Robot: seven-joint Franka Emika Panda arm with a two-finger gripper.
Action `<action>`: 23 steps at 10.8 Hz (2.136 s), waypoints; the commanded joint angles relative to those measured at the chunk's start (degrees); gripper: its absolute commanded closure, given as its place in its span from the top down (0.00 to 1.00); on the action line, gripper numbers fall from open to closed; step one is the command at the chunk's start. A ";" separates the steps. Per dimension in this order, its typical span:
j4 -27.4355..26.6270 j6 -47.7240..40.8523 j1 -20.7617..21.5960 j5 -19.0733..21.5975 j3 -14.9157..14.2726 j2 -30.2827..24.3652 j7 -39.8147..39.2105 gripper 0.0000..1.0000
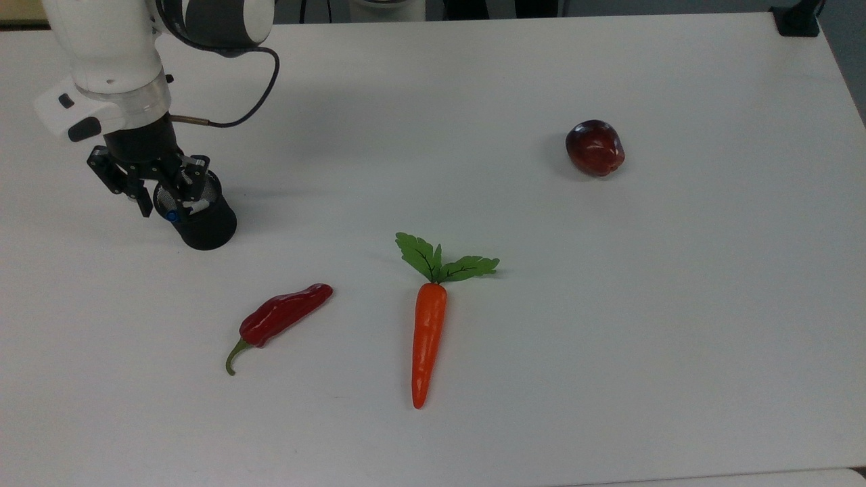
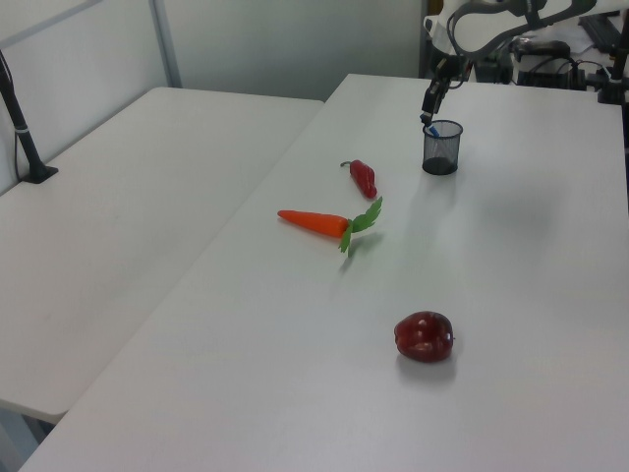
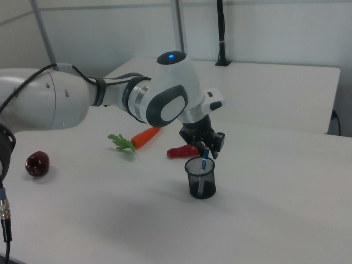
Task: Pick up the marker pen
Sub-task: 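Close the gripper on the blue-capped marker's top end, then lift the marker straight up out of the pen cup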
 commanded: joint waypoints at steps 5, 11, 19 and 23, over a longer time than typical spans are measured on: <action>0.32 1.34 1.06 1.70 0.57 -0.20 1.41 0.17; 0.32 0.55 0.88 1.70 0.57 -4.06 1.15 0.10; 0.76 -5.16 1.32 1.62 0.65 -12.77 3.76 0.11; 0.23 -10.86 9.30 1.44 1.01 -14.00 13.60 0.11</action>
